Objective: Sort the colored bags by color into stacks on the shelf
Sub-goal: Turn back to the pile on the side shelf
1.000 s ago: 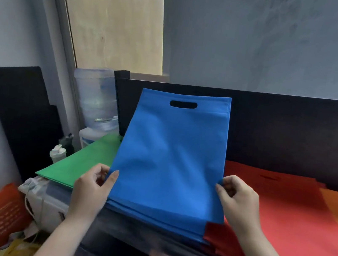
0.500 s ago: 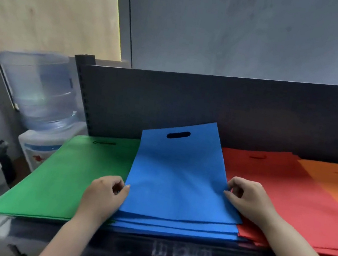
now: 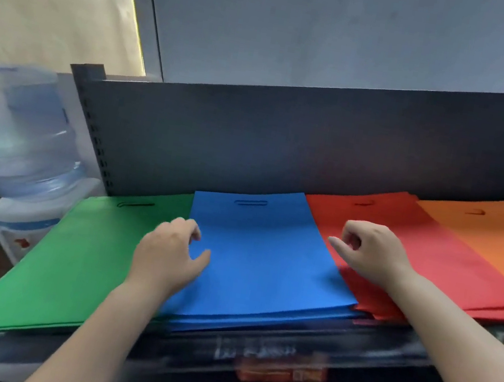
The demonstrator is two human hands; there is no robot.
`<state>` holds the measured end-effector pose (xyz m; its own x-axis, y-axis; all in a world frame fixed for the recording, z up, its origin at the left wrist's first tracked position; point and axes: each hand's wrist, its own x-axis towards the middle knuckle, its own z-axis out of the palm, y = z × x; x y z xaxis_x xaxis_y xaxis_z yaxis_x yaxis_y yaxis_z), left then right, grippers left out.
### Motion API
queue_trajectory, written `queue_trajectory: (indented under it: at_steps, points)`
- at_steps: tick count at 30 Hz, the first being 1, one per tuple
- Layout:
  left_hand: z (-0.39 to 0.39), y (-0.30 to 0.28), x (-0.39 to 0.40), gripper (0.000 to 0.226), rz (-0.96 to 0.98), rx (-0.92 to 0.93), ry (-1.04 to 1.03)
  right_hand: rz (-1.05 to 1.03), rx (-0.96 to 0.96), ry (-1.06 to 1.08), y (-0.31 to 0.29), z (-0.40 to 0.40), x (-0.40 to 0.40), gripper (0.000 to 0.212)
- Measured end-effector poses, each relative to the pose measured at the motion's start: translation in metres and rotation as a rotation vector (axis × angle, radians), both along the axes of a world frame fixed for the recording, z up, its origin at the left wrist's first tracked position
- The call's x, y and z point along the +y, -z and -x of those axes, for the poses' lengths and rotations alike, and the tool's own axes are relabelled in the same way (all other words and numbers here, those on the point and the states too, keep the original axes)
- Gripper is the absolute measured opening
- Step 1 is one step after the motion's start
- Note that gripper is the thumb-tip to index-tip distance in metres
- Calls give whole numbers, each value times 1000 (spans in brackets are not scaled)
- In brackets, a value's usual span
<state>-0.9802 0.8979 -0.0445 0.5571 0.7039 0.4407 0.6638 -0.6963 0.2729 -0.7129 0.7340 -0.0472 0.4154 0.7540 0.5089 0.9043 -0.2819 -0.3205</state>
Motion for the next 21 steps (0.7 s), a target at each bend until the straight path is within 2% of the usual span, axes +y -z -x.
queue_trajectory:
  at_steps: [2,7,13,21]
  points:
    - [-28,-15,-4,34,-84,63,51,-17,-45,-19,-13,-5,-5,22]
    - [-118,-46,-33,53,-248,191,186,91,-203,93,-48,-38,-35,56]
    - [-237,-71,-100,53,-288,303,322,314,-279,298,-85,-104,-117,62]
    - [-373,-87,-236,51,-371,312,483,498,-293,598,-95,-196,-280,65]
